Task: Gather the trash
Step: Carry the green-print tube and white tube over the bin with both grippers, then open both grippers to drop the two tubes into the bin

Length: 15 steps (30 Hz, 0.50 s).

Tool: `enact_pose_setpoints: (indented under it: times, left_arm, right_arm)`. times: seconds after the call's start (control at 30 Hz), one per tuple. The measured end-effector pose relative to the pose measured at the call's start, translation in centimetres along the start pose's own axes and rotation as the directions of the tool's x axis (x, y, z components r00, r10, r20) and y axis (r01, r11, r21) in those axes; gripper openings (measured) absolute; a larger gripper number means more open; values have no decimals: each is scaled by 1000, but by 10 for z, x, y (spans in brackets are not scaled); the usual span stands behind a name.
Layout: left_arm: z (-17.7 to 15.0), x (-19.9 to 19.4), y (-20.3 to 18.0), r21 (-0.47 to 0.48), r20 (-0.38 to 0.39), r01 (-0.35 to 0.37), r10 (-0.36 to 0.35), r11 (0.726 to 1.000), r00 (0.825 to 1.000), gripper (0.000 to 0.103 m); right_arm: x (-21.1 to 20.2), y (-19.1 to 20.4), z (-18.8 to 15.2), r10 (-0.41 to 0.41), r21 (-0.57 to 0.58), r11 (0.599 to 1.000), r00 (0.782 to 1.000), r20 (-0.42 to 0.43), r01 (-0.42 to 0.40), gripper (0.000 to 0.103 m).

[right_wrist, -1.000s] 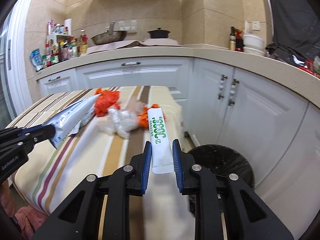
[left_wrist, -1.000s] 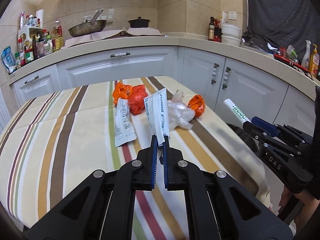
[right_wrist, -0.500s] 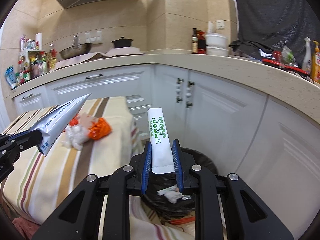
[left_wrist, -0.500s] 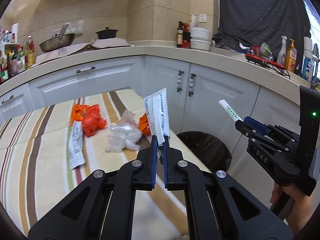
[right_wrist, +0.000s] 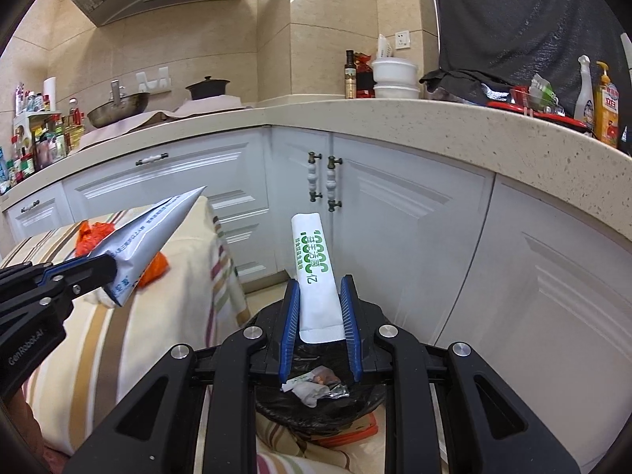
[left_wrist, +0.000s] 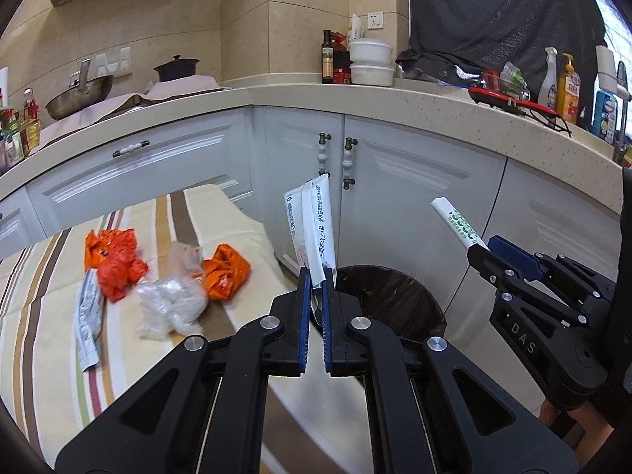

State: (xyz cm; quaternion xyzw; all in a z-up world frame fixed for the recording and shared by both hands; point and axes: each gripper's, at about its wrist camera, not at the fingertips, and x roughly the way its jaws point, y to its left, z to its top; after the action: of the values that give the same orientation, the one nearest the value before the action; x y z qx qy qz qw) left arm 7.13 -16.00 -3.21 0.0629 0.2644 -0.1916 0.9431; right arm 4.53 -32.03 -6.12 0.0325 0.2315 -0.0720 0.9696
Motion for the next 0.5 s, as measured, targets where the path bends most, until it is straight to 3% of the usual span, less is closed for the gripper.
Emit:
enact_pose_setpoints:
  times: [0.23, 0.43, 0.5]
  left_arm:
    - [9, 38, -23, 39, -30, 5, -4, 999, 1000, 5]
    - [13, 78, -36, 74, -104, 0, 8, 997, 995, 10]
    - [13, 90, -37, 52, -152, 11, -3, 999, 988, 15]
  right_arm:
    - [25, -15, -3, -3, 24, 1000, 1000, -17, 4, 23]
    - [56, -28, -4, 15, 58, 998, 999, -39, -13, 25]
    - [64, -32, -7, 17, 77, 997, 999, -49, -13, 43]
